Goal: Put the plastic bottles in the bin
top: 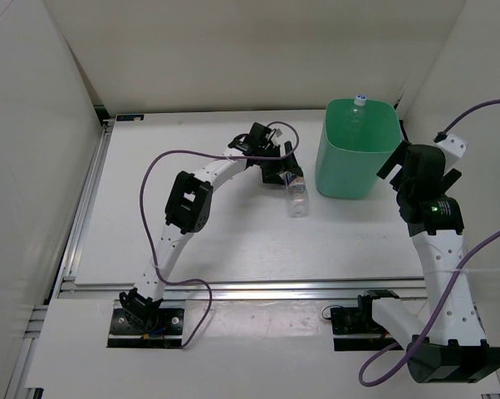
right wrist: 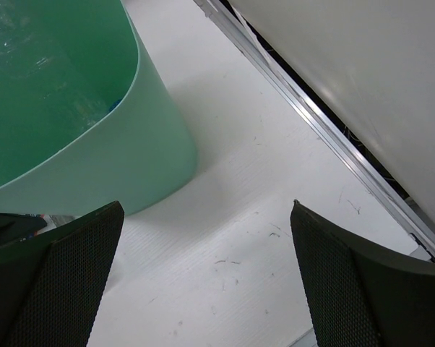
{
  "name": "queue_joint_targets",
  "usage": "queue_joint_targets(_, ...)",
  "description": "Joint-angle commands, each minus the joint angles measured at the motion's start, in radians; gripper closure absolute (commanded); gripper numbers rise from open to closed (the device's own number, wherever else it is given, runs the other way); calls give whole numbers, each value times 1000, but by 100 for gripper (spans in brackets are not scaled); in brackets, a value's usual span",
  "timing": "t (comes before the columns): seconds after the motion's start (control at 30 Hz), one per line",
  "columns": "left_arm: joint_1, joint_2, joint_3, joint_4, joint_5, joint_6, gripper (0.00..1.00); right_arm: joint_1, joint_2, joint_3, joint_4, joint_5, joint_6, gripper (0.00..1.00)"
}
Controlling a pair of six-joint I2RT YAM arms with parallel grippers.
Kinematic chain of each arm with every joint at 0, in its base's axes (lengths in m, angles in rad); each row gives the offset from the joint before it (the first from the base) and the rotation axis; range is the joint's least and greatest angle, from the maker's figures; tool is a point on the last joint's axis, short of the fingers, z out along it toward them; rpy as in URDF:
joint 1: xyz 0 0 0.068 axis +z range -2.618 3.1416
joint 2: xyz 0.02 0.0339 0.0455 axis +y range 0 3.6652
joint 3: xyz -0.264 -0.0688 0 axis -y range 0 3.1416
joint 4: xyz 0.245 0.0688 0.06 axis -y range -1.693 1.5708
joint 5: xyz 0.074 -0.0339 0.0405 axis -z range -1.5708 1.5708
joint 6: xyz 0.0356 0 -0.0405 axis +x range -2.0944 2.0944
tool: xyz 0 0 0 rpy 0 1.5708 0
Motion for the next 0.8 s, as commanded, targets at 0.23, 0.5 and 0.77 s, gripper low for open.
queue_joint_targets(0.23,33,-16,-57,-118,-7,-21,52,-3,-17,-16,60,-1,-15,0)
queue_joint_targets(0.5,101,-154,-89,-118,-91,-30,70,-3,-17,-36,69,-1,-15,0)
queue_joint_targets(0.77,168,-203,268,-37,-284,-105,80,-3,-27,-48,78,19,-5,0)
